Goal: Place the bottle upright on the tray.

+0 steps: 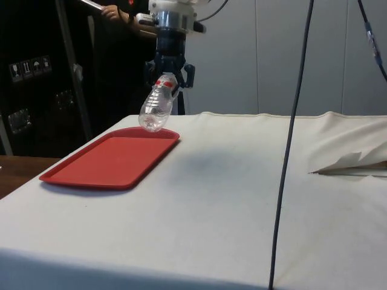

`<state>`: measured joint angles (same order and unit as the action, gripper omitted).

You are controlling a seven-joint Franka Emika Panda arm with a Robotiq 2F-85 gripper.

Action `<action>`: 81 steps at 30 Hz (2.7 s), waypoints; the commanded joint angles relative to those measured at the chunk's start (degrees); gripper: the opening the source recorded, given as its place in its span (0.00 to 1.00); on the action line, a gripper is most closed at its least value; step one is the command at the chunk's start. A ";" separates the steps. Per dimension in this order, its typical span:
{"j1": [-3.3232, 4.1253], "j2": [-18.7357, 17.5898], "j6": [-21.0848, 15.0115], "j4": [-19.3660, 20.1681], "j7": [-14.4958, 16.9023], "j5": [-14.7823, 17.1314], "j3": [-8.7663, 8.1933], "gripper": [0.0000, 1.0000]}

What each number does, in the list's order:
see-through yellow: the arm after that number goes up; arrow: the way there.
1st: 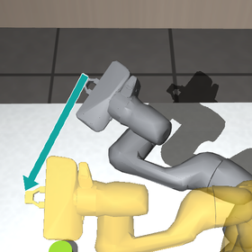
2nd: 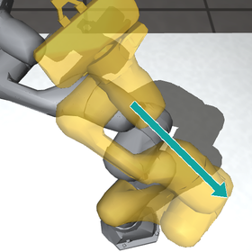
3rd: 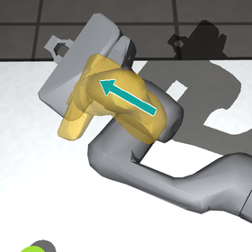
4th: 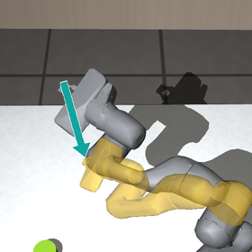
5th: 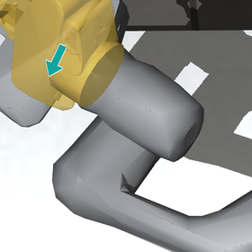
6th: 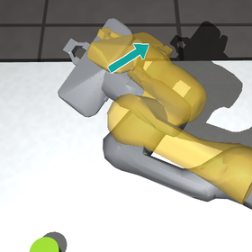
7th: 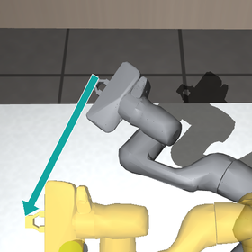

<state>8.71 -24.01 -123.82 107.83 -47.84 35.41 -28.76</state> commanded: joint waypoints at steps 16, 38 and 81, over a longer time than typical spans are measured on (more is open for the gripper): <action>0.69 0.06 -2.81 -2.29 -6.13 -4.93 0.63 0.12; 0.80 -0.23 -2.92 -7.22 -15.41 -13.64 1.89 0.12; 1.15 -5.84 -2.58 -17.99 -30.42 -29.79 5.10 0.12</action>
<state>9.45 -29.68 -126.28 90.01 -77.64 5.79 -23.26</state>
